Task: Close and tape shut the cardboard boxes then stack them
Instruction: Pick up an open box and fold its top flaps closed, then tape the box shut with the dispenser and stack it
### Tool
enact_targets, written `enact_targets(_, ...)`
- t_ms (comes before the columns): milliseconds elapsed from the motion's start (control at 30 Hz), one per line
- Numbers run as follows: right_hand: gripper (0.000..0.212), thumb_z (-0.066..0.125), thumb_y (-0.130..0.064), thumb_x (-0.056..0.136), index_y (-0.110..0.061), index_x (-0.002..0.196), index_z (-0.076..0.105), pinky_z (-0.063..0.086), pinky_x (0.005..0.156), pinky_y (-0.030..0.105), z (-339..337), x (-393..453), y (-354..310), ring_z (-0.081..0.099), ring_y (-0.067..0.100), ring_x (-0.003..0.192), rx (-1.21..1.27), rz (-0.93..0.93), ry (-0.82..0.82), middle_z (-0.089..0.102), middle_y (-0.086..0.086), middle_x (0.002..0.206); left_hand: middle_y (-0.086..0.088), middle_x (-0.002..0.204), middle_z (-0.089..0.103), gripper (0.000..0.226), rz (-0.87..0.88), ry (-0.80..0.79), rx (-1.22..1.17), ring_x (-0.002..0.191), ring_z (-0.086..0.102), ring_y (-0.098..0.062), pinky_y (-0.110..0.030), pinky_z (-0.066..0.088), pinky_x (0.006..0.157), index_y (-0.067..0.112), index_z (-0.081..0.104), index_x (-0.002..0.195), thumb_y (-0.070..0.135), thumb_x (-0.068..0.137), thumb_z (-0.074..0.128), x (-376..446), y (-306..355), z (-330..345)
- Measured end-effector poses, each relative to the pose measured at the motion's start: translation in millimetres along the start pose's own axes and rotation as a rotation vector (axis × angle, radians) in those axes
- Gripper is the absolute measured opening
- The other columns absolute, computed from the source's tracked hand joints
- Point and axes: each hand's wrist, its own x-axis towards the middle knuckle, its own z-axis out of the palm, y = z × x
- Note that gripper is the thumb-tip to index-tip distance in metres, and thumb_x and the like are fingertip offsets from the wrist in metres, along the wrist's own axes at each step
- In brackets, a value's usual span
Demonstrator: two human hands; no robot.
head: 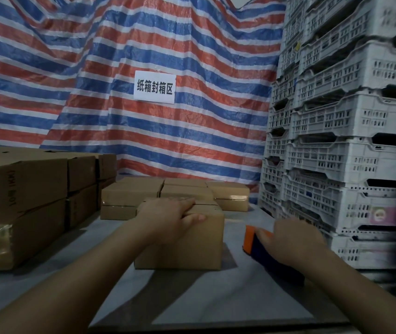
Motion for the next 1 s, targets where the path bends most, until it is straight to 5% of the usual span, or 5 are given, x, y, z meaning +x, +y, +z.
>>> enact_targets(200,0.05,0.047,-0.059,0.097,-0.017,0.117,0.063,0.05,0.083,0.031,30.1,-5.4,3.0,0.064,0.021,0.102,0.152,0.027,-0.117,0.067,0.004,0.118,0.007,0.142,0.051,0.064,0.019,0.001,-0.009,0.122,0.051,-0.018,-0.039,0.043,0.094,0.042,0.033,0.146,0.074,0.091,0.025,3.3,-3.0,1.3)
enact_targets(400,0.045,0.044,-0.056,0.098,-0.02,0.119,0.061,0.046,0.08,0.03,35.5,11.2,-4.4,0.057,0.018,0.092,0.102,0.047,-0.184,0.066,0.002,0.12,0.005,0.147,0.047,0.069,0.025,-0.018,0.031,0.126,0.05,-0.02,-0.043,0.046,0.098,0.038,0.03,0.148,0.075,0.09,0.023,5.2,-2.5,0.9)
enact_targets(567,0.058,0.033,-0.076,0.091,-0.026,0.076,0.057,0.036,0.051,0.025,50.2,11.0,-13.3,0.048,0.007,0.059,0.122,0.089,0.061,0.054,-0.01,0.069,0.006,0.14,0.054,0.071,0.032,0.019,0.008,0.119,0.055,-0.017,-0.042,0.049,0.094,0.039,0.034,0.146,0.077,0.089,0.017,1.5,-1.9,1.6)
enact_targets(767,0.068,0.032,-0.086,0.085,-0.024,0.067,0.055,0.03,0.043,0.024,52.5,29.5,-9.9,0.049,0.005,0.052,0.098,0.149,0.146,0.053,-0.009,0.061,0.0,0.144,0.05,0.06,-0.093,-0.099,-0.434,0.132,0.046,-0.022,-0.043,0.035,0.107,0.039,0.041,0.143,0.067,0.096,0.018,-0.3,-1.4,-18.8)
enact_targets(1000,0.078,0.055,-0.081,0.077,-0.004,0.076,0.072,0.048,0.057,0.031,-46.3,82.9,-21.3,0.067,0.026,0.059,1.155,0.216,0.132,0.07,0.008,0.057,0.0,0.125,0.064,0.048,-0.165,-0.052,-0.95,0.114,0.059,-0.015,-0.04,0.038,0.108,0.026,0.061,0.116,0.058,0.1,0.029,3.8,-22.6,-37.3)
